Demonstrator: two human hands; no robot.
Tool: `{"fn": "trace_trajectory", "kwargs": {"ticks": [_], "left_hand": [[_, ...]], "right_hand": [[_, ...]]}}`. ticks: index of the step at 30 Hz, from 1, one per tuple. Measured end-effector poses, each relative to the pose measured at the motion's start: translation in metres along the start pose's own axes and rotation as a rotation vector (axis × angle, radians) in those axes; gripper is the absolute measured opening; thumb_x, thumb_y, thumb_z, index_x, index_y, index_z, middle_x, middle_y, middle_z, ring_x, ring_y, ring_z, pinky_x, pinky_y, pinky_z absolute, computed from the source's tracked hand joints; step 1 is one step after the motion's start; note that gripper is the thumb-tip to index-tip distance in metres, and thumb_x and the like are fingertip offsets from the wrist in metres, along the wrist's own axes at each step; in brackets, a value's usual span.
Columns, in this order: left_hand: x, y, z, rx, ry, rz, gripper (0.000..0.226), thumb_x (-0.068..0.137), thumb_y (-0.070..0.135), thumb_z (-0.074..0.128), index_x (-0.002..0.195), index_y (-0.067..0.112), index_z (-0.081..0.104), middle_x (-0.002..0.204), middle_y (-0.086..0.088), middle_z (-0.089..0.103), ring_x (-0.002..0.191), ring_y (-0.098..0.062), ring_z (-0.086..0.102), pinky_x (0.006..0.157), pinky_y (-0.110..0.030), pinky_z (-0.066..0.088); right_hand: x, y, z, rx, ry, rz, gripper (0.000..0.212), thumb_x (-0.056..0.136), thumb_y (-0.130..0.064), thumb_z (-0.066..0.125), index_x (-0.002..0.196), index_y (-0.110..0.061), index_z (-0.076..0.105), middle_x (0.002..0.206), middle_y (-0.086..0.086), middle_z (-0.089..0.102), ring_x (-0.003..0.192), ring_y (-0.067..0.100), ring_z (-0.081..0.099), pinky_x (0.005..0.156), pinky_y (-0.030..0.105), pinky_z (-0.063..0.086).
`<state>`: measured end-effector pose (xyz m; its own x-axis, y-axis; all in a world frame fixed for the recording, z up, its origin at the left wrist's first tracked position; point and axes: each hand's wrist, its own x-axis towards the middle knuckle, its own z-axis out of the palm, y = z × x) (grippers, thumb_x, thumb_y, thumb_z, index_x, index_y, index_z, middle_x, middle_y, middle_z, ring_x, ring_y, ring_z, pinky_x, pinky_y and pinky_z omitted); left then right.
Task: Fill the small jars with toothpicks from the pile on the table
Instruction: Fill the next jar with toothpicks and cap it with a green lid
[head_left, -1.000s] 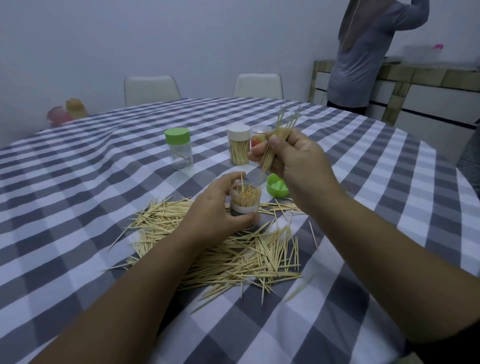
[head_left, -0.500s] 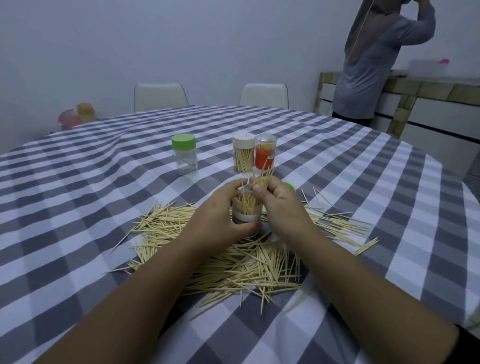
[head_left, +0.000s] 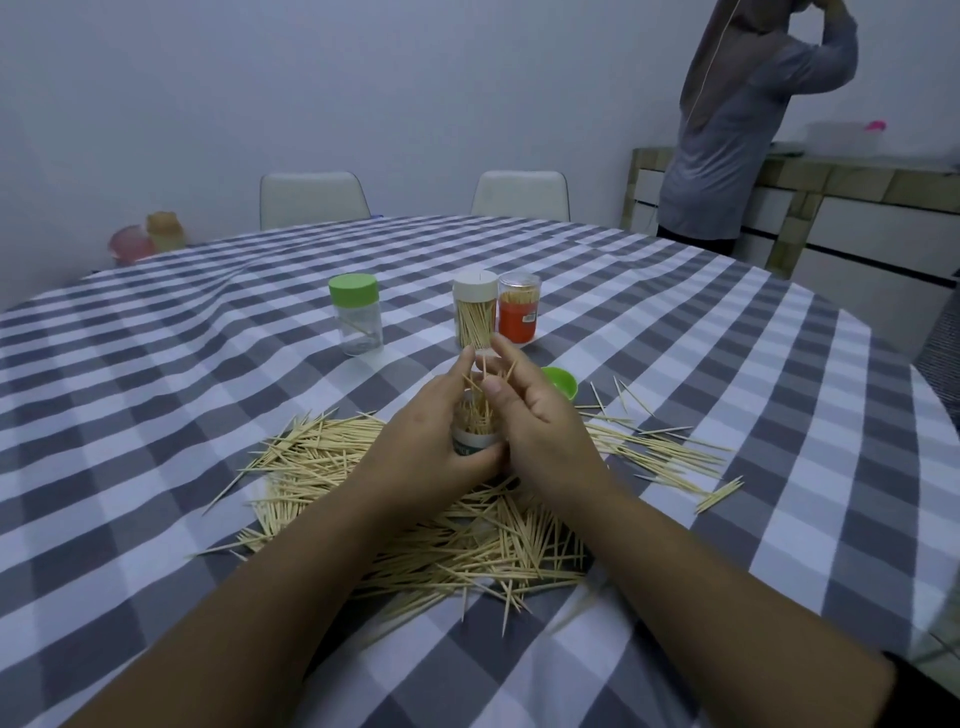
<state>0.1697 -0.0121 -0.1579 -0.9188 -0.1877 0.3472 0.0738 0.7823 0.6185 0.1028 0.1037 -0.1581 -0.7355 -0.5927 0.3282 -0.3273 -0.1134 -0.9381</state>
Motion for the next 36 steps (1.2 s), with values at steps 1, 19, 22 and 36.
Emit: {"fn": "trace_trajectory", "kwargs": {"ticks": [1, 19, 22, 36], "left_hand": [[0.0, 0.0, 0.0, -0.003, -0.001, -0.004, 0.086, 0.084, 0.036, 0.066, 0.149, 0.035, 0.011, 0.144, 0.017, 0.035, 0.118, 0.012, 0.031, 0.091, -0.005, 0.029], [0.002, 0.003, 0.006, -0.146, 0.041, -0.077, 0.114, 0.078, 0.021, 0.074, 0.149, 0.031, -0.015, 0.113, 0.021, 0.054, 0.089, 0.003, 0.062, 0.077, -0.017, 0.05], [0.002, 0.004, 0.006, -0.166, 0.044, -0.077, 0.114, 0.079, 0.02, 0.074, 0.149, 0.032, -0.015, 0.116, 0.017, 0.055, 0.086, -0.001, 0.064, 0.078, -0.024, 0.054], [0.002, 0.001, 0.003, -0.058, 0.067, -0.067, 0.082, 0.078, 0.036, 0.074, 0.148, 0.027, 0.032, 0.132, 0.007, 0.053, 0.109, -0.002, 0.052, 0.087, -0.016, 0.042]], "right_hand": [[0.0, 0.0, 0.0, 0.003, 0.001, -0.02, 0.046, 0.1, -0.018, 0.044, 0.143, -0.031, 0.037, 0.136, -0.007, 0.051, 0.119, 0.005, 0.053, 0.094, 0.024, 0.05], [0.001, 0.01, 0.007, -0.368, 0.296, -0.3, 0.041, 0.094, -0.008, 0.05, 0.13, -0.026, 0.056, 0.084, -0.022, 0.051, 0.096, 0.01, 0.049, 0.086, 0.023, 0.041], [0.001, 0.012, 0.006, -0.432, 0.322, -0.308, 0.036, 0.093, -0.007, 0.047, 0.124, -0.018, 0.062, 0.091, -0.007, 0.062, 0.096, 0.007, 0.047, 0.085, 0.019, 0.037], [-0.009, -0.014, -0.023, -0.729, -0.017, -0.167, 0.047, 0.099, -0.039, 0.033, 0.144, -0.025, 0.038, 0.146, -0.003, 0.043, 0.137, 0.013, 0.032, 0.111, 0.041, 0.025]]}}
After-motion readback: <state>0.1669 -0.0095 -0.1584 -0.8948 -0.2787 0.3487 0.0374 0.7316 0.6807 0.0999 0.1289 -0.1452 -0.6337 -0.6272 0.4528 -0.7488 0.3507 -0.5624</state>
